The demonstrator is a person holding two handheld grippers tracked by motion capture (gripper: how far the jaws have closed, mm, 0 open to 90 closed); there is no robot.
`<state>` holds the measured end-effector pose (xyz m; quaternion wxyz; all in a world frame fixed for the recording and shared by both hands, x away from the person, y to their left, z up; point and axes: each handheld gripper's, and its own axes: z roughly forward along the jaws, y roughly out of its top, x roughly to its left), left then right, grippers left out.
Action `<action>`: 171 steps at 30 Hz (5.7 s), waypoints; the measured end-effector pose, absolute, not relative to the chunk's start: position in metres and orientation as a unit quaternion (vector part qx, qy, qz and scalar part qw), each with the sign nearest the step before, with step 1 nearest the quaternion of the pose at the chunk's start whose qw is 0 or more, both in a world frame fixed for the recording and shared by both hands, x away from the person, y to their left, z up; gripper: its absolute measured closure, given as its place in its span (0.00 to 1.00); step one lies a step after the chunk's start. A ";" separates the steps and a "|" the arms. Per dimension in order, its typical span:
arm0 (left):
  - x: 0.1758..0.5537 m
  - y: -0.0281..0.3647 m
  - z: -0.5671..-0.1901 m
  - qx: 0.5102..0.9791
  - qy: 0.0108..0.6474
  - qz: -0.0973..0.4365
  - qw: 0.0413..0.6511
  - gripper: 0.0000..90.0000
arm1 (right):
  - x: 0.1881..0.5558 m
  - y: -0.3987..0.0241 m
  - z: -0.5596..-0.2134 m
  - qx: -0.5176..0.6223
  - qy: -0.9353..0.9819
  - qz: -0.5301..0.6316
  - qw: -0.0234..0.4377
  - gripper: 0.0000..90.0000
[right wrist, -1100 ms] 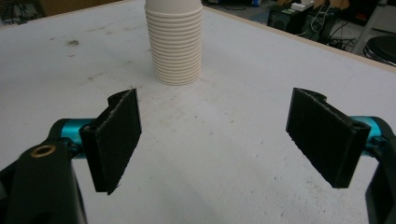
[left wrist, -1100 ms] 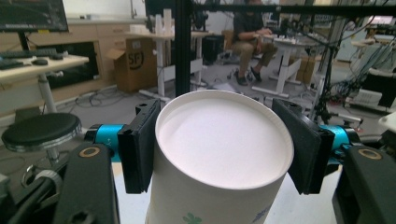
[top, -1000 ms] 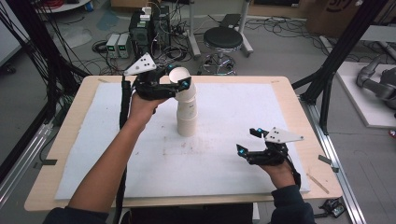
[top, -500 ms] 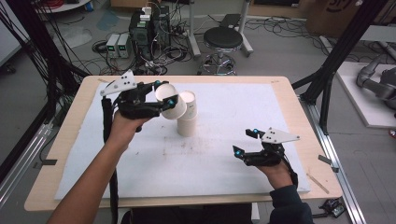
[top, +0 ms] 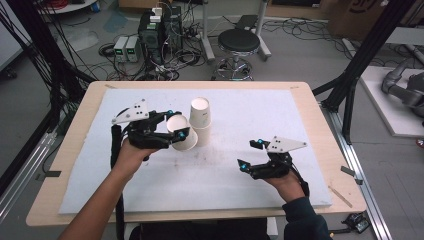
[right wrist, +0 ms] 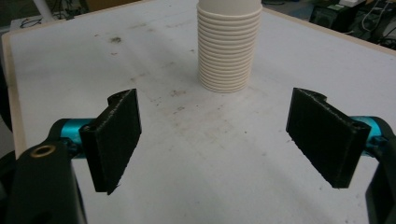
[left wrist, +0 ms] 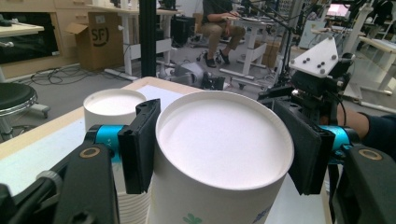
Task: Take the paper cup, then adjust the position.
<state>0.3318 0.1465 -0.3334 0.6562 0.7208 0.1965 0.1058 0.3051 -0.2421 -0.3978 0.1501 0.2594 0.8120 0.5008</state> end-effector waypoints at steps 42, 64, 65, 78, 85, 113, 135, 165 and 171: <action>0.320 0.074 -0.371 0.769 0.120 0.009 0.628 0.40 | 0.300 -0.186 -0.400 0.155 0.818 0.550 0.063 0.20; 0.319 0.062 -0.371 0.754 0.107 -0.025 0.648 0.40 | 0.301 -0.181 -0.404 0.127 0.818 0.560 0.043 0.31; 0.319 0.063 -0.370 0.753 0.108 -0.024 0.648 0.40 | 0.301 -0.181 -0.404 0.126 0.817 0.561 0.040 0.33; 0.317 0.079 -0.366 0.789 0.123 0.008 0.601 0.16 | 0.307 -0.185 -0.397 0.111 0.849 0.514 0.047 0.41; 0.317 0.085 -0.360 0.814 0.105 0.006 0.571 0.16 | 0.310 -0.176 -0.391 0.083 0.885 0.457 0.042 0.41; 0.322 0.069 -0.364 0.874 0.067 -0.023 0.481 0.27 | 0.313 -0.149 -0.375 0.036 0.942 0.331 0.034 0.41; 0.322 0.077 -0.369 0.863 0.066 -0.021 0.500 0.41 | 0.311 -0.160 -0.374 0.060 0.926 0.368 0.056 0.21; 0.309 0.118 -0.401 0.762 0.097 0.012 0.641 0.41 | 0.298 -0.201 -0.402 0.125 0.827 0.544 0.065 0.21; 0.308 0.117 -0.401 0.752 0.087 0.005 0.653 0.41 | 0.298 -0.198 -0.404 0.117 0.827 0.547 0.055 0.21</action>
